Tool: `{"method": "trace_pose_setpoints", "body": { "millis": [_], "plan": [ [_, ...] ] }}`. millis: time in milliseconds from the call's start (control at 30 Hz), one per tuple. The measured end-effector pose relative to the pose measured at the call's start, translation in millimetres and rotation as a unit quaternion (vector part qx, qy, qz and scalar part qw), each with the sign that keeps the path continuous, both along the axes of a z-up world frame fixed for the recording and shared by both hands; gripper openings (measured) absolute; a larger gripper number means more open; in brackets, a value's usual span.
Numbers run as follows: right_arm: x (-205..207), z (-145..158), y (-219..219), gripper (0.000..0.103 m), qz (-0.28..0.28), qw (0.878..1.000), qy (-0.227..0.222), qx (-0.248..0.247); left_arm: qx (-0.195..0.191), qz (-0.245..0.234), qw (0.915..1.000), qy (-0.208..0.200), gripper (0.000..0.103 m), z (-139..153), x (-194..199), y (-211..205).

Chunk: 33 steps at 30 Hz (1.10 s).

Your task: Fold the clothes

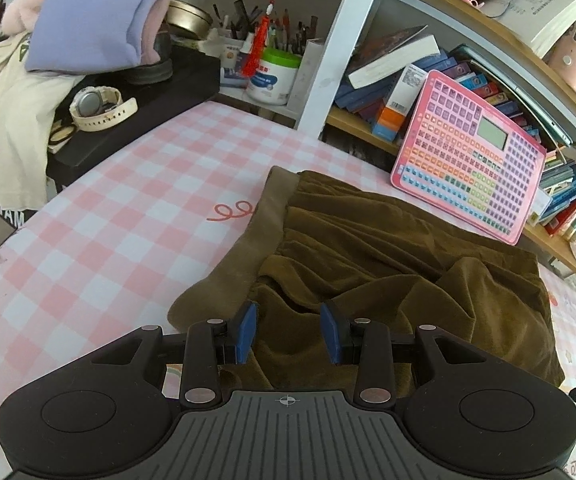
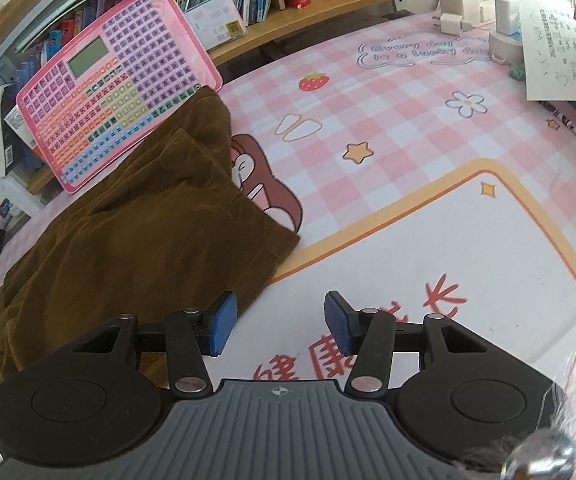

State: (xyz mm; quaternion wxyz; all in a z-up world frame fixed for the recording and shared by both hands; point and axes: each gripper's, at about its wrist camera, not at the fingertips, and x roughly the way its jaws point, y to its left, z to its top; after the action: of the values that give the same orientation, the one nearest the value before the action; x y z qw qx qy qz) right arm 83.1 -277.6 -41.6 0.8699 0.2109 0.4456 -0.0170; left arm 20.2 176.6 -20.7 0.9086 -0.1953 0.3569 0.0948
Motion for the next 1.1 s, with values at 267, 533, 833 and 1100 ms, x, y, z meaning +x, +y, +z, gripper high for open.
{"method": "trace_pose_setpoints", "body": {
  "millis": [267, 533, 833, 1100],
  "plan": [
    [11, 0, 2, 0.047, 0.007, 1.000, -0.001, -0.017, -0.002, -0.001, 1.0000, 0.007, 0.036, -3, -5, 2],
    [41, 1, 14, 0.046, 0.007, 0.998, -0.014, -0.063, 0.003, -0.011, 0.9998, 0.015, 0.036, -6, -5, 1],
    [61, -16, 40, 0.033, 0.033, 0.989, 0.020, -0.143, 0.000, -0.021, 0.9996, 0.018, 0.036, -6, -5, 5],
    [41, -5, 53, 0.009, 0.066, 0.986, -0.021, -0.152, -0.005, -0.041, 0.9989, 0.020, 0.036, -12, -1, 11]
  ]
}}
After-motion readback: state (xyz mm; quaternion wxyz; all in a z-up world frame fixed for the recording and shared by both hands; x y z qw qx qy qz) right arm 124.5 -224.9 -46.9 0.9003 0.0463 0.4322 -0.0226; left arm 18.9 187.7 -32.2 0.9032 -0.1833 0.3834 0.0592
